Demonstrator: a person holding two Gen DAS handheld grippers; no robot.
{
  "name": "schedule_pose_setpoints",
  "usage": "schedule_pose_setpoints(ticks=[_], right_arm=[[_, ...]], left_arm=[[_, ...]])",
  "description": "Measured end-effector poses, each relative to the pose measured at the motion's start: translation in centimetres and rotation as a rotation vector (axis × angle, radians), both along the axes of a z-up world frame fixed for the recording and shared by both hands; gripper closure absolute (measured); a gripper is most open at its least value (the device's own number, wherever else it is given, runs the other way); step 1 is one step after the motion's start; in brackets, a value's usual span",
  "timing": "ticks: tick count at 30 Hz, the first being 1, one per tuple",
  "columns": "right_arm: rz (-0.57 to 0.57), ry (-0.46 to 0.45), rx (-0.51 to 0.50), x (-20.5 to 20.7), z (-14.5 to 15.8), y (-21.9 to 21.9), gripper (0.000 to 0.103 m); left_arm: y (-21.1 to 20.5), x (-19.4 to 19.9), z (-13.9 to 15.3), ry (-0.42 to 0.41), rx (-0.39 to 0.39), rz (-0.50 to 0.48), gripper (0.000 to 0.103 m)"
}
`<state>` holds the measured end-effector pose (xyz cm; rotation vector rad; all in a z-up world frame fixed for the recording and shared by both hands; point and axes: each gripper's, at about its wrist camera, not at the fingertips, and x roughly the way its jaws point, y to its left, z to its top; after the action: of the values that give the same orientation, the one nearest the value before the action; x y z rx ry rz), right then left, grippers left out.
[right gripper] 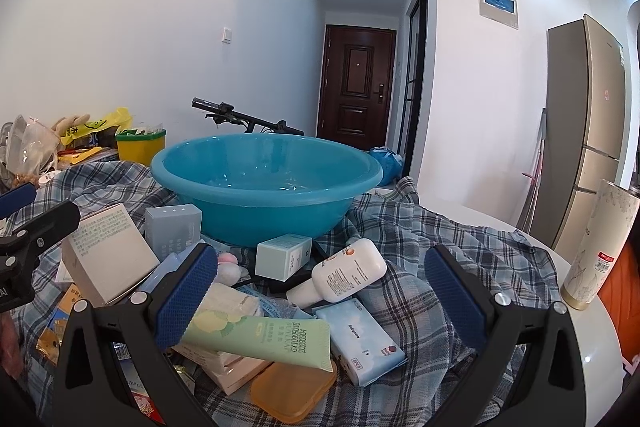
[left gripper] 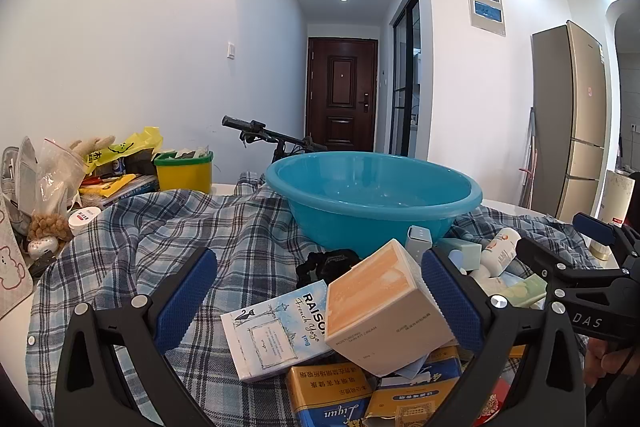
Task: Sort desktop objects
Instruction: 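Move both tools toward the pile of boxes and tubes beside the basin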
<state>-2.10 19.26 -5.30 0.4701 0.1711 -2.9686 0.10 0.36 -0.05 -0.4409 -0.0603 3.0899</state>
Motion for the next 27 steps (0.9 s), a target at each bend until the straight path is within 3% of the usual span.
schedule_pose_setpoints(ticks=[22,27], right_arm=[[0.0,-0.035,-0.02,-0.4,0.0,0.4,0.0],[0.02,-0.021,0.018,0.3,1.1,-0.3,0.0]], left_arm=[[0.4,-0.2,0.0,-0.008,-0.011,-0.002,0.0],[0.8,-0.1,0.1,-0.007,-0.031,0.003,0.0]])
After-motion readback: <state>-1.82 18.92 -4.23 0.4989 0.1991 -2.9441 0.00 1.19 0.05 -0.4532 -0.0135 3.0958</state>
